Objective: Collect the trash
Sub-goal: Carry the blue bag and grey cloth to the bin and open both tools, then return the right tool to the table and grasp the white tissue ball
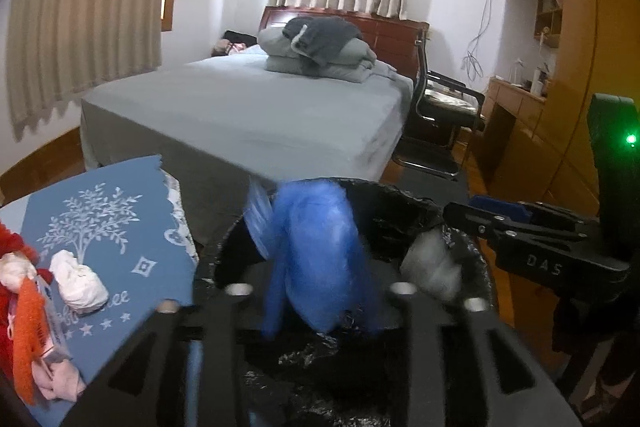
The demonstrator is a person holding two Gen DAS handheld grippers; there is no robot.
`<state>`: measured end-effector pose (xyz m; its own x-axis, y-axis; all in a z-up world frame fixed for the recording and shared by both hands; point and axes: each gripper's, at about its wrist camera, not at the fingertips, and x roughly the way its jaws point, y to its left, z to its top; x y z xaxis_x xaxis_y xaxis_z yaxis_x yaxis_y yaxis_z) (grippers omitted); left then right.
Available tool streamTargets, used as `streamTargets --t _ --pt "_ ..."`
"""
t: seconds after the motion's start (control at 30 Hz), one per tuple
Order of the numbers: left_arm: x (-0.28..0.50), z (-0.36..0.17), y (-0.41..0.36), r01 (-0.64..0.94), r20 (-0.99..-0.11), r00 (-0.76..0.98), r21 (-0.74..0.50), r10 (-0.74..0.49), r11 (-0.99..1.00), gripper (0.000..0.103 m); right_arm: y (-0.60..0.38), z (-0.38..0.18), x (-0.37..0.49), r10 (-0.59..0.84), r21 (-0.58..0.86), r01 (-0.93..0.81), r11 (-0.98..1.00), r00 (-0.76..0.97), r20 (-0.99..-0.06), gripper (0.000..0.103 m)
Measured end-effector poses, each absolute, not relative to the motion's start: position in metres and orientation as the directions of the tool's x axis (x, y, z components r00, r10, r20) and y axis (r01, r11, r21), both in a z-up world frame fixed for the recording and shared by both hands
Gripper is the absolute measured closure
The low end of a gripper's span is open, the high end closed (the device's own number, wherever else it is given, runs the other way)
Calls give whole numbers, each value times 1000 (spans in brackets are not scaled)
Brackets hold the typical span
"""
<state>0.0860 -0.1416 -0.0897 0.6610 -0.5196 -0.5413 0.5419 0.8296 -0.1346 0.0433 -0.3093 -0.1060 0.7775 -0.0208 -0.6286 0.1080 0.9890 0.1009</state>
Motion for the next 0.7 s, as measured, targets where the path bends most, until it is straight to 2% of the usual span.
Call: streamTargets --t 0.07,0.13,0.2,0.27,0.47,0.7 --pt "86 -89 -137 532 -538 667 -141 -516 835 49 -311 -106 41 -29 105 121 987 781 -624 40" --pt "84 -88 -131 513 -536 681 -136 -498 847 41 -308 -105 43 -31 103 121 987 782 -622 28" --pt "83 -85 -120 487 -533 702 -126 -473 864 38 -304 -104 44 -29 100 113 989 791 -611 20" --pt "83 -84 -106 457 -529 724 -112 -443 882 31 -296 -101 47 -26 98 106 990 800 -599 11" --pt "79 -79 -52 323 -515 798 -70 -312 944 24 -266 -94 57 40 133 47 990 809 -587 7" --pt "70 -81 18 129 -518 846 -28 -124 991 23 -204 -96 80 155 146 -84 986 792 -591 7"
